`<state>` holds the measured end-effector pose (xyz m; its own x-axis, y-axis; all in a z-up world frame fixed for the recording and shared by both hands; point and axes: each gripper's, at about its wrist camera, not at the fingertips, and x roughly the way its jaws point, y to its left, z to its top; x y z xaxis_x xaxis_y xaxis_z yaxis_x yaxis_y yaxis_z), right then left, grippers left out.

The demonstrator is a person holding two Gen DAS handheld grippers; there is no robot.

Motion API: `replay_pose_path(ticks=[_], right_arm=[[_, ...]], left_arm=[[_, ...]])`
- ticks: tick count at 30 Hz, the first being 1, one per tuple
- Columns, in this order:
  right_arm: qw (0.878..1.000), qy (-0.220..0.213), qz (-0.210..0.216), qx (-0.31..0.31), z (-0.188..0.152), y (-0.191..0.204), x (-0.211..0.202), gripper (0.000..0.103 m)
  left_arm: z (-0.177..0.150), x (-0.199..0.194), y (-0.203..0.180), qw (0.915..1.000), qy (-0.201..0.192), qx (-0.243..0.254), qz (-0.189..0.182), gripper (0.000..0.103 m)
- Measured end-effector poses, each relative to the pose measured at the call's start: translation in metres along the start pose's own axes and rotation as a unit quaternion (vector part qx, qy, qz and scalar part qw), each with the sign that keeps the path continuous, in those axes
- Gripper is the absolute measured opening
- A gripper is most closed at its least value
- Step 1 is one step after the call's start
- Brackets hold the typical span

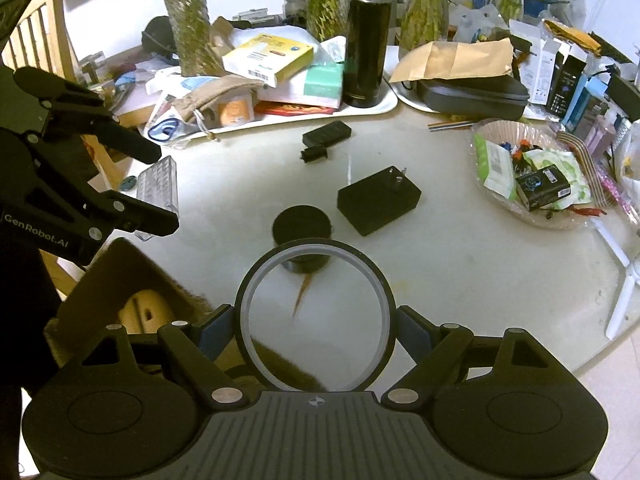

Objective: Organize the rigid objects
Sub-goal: 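Lift the ring and the clear tray and carry both toward the box, then lower the ring into the box with the right tool while the left tool releases the tray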

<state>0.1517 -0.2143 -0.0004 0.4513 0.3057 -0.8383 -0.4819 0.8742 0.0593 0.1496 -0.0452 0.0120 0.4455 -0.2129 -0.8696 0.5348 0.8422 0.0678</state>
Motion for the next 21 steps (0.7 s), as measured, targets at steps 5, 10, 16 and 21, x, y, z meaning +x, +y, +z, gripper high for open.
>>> replay_pose_path(ticks=[5, 10, 16, 21], right_arm=[[1.0, -0.004, 0.006, -0.007, -0.007, 0.013, -0.011, 0.087], [1.0, -0.004, 0.016, -0.006, -0.014, 0.023, -0.017, 0.087], [0.999, 0.001, 0.033, -0.002, -0.027, 0.034, -0.018, 0.087], [0.999, 0.006, 0.045, 0.0, -0.035, 0.041, -0.019, 0.087]], left_arm=[[-0.012, -0.012, -0.004, 1.0, 0.001, -0.005, -0.003, 0.066], [-0.026, -0.02, -0.008, 0.9998, 0.003, -0.015, -0.009, 0.066], [-0.044, -0.025, -0.008, 0.9993, 0.008, -0.031, -0.022, 0.066], [-0.059, -0.024, -0.01, 0.9984, 0.017, -0.045, -0.03, 0.066]])
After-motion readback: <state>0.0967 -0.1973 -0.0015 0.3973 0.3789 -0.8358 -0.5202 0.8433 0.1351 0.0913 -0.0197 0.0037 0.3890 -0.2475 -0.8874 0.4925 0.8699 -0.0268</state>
